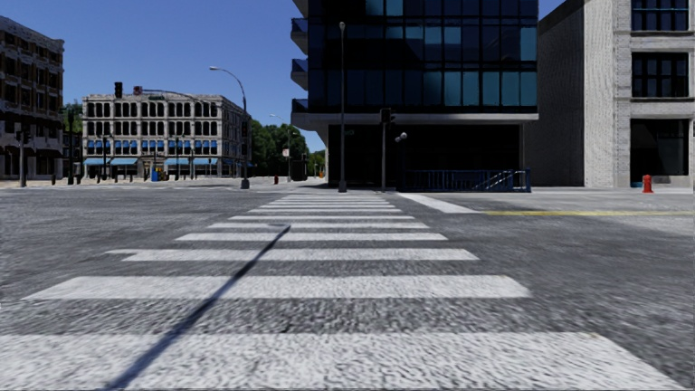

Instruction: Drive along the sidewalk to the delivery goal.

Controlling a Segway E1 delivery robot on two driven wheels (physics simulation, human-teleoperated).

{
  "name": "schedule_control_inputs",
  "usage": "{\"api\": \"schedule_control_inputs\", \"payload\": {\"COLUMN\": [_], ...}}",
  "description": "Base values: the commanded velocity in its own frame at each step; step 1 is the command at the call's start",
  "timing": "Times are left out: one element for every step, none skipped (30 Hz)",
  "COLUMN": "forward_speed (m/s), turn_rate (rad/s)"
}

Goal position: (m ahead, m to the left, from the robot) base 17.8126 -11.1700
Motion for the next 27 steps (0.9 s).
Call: {"api": "schedule_control_inputs", "payload": {"forward_speed": [1.99, 1.99, 1.99, 1.99, 1.99, 1.99, 1.99, 1.99, 1.99, 1.99, 1.99, 1.99, 1.99, 1.99, 1.99, 1.99, 1.99, 1.99, 1.99, 1.99, 1.99, 1.99, 1.99, 1.99, 1.99, 1.99, 1.99], "turn_rate": [0.60, 0.60, 0.60, 0.60, 0.60, 0.60, 0.60, 0.60, 0.60, 0.60, 0.60, 0.60, 0.60, 0.60, 0.59, 0.58, 0.57, 0.57, 0.57, 0.56, 0.56, 0.55, 0.50, 0.41, 0.41, 0.00, 0.00]}}
